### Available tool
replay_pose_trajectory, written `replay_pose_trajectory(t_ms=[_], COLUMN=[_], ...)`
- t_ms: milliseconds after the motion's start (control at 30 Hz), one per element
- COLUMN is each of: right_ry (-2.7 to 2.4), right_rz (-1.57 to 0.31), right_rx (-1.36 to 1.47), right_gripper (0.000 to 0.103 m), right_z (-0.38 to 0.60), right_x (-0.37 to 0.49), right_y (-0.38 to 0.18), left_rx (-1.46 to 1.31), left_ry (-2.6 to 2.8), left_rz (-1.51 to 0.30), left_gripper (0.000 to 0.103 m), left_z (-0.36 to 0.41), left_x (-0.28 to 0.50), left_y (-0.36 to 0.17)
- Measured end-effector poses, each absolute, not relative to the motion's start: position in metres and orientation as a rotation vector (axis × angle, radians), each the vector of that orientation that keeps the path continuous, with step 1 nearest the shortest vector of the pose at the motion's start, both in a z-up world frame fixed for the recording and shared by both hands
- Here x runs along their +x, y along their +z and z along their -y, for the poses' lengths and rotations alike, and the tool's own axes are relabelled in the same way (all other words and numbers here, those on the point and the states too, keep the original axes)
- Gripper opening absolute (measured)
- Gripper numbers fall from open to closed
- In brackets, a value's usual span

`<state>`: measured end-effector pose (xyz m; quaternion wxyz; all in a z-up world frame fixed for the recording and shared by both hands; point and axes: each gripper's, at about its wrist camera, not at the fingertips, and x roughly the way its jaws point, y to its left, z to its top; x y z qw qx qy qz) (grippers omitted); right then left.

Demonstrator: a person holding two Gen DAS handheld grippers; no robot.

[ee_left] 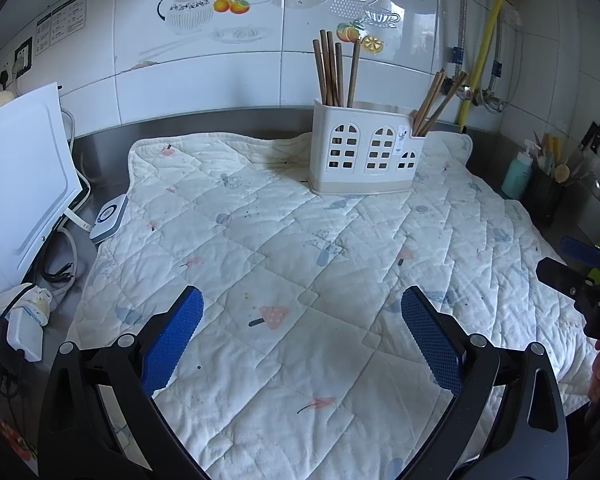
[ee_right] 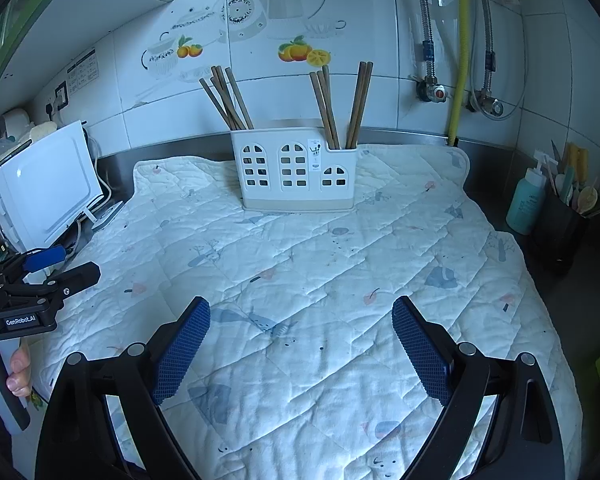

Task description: Organize utensils

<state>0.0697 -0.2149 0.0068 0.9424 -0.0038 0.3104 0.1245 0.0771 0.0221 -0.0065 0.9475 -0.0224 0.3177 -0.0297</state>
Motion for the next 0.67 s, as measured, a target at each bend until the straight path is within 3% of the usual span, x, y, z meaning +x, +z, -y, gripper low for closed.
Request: replay_pose_trajectory(t_ms=[667], right_ry=[0.254], right_rz=[-0.623], right_rx=[-0.006], right_gripper=[0.089], right_z=[0.2195], right_x=[0.0638], right_y=[0.0110], left_rx=[-0.042], left_ry=[-0.059], left_rz=[-0.635], left_gripper=[0.098], left_z=[-0.0187], left_x=[0.0693], left_y=[-0.0031])
